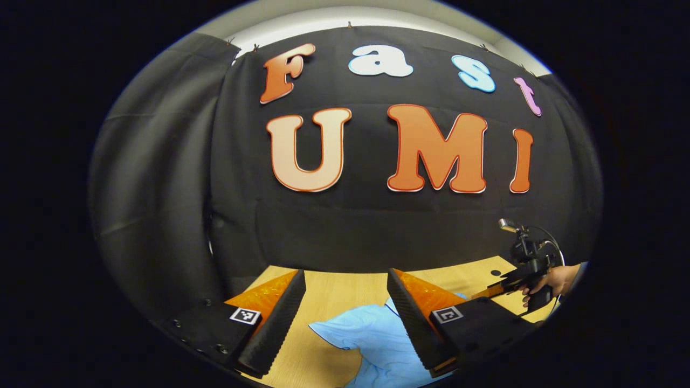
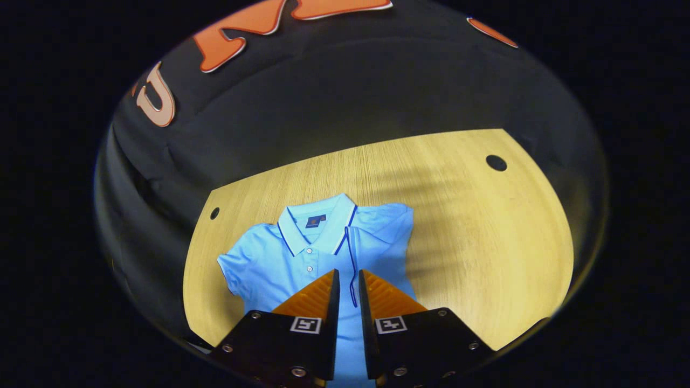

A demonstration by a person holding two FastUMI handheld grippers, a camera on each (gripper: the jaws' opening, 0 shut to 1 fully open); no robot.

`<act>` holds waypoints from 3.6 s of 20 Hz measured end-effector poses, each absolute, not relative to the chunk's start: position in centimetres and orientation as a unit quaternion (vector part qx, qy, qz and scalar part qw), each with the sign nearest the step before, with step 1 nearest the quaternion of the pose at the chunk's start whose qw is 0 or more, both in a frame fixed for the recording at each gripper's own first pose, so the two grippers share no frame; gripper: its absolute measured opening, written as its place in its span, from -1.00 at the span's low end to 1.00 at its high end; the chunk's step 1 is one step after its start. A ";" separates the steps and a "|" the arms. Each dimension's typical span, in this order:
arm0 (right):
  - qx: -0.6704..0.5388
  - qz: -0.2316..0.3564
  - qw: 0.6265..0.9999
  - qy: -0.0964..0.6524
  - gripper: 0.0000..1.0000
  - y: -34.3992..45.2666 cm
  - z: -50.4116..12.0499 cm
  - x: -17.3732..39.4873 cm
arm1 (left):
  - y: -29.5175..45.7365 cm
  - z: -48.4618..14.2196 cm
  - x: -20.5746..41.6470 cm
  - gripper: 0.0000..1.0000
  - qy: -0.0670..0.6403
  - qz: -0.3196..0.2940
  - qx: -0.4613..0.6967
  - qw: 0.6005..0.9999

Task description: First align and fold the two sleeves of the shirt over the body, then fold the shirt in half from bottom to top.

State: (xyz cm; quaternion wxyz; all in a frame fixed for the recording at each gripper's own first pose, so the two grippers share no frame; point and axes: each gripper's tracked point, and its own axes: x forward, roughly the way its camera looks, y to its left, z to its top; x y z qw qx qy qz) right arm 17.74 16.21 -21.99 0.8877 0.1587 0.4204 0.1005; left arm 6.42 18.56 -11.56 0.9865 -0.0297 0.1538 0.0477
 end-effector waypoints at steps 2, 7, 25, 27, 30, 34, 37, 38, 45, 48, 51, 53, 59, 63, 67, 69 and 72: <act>0.147 0.086 0.899 0.403 -0.34 15.1 -20.6 16.4 | 18.9 -13.6 7.5 0.99 0.182 0.024 -0.050 0.982; 0.177 0.042 0.910 0.372 -0.14 12.9 -18.1 13.0 | 19.0 -18.0 9.0 0.94 0.254 -0.024 -0.032 0.966; 0.145 -0.120 0.946 0.265 0.80 4.7 -13.7 2.6 | 21.3 -38.4 11.6 0.95 0.542 -0.034 -0.097 0.834; 0.129 -0.131 0.945 0.270 0.82 4.2 -13.9 1.5 | 21.9 -40.7 11.5 0.97 0.575 -0.018 -0.099 0.812; 0.110 -0.135 0.946 0.272 0.82 4.1 -13.5 0.3 | 21.6 -43.3 11.6 0.94 0.611 0.000 -0.115 0.783; 0.101 -0.130 0.950 0.267 0.87 4.3 -12.8 -0.7 | 22.2 -45.5 12.1 0.99 0.634 0.029 -0.105 0.766; 0.099 -0.128 0.951 0.263 0.89 4.2 -12.6 -1.3 | 22.4 -46.2 12.4 0.89 0.646 0.043 -0.087 0.757; 0.101 -0.129 0.951 0.262 0.90 4.0 -12.5 -1.4 | 22.3 -46.7 12.4 0.90 0.650 0.046 -0.081 0.755; 0.100 -0.134 0.951 0.259 0.91 3.1 -12.6 -3.1 | 21.2 -47.4 13.3 0.59 0.652 0.052 -0.065 0.754; 0.106 -0.136 0.950 0.259 0.92 2.8 -12.8 -3.6 | 20.3 -47.3 13.8 0.00 0.647 0.044 -0.071 0.758; 0.107 -0.138 0.950 0.260 0.92 2.5 -13.2 -4.3 | 19.6 -47.0 14.2 -0.75 0.635 0.028 -0.081 0.768; 0.106 -0.139 0.949 0.261 0.92 2.1 -13.3 -4.8 | 18.6 -46.2 14.3 -0.79 0.629 0.009 -0.093 0.772; 0.111 -0.149 0.946 0.265 0.92 0.8 -13.9 -6.4 | 16.0 -42.3 16.9 -0.82 0.580 -0.044 -0.064 0.811; 0.115 -0.157 0.943 0.271 0.92 0.3 -14.4 -7.5 | 13.2 -41.0 18.0 -0.82 0.564 -0.075 -0.044 0.821; 0.120 -0.166 0.939 0.275 0.92 -0.3 -14.7 -8.6 | 10.1 -40.4 18.9 -0.82 0.555 -0.110 -0.031 0.824; 0.123 -0.170 0.937 0.279 0.92 -0.4 -15.0 -9.2 | 8.2 -40.4 19.1 -0.82 0.552 -0.132 -0.028 0.823; 0.123 -0.175 0.934 0.285 0.92 -0.3 -15.3 -9.8 | 4.6 -39.9 19.1 -0.75 0.546 -0.184 -0.038 0.816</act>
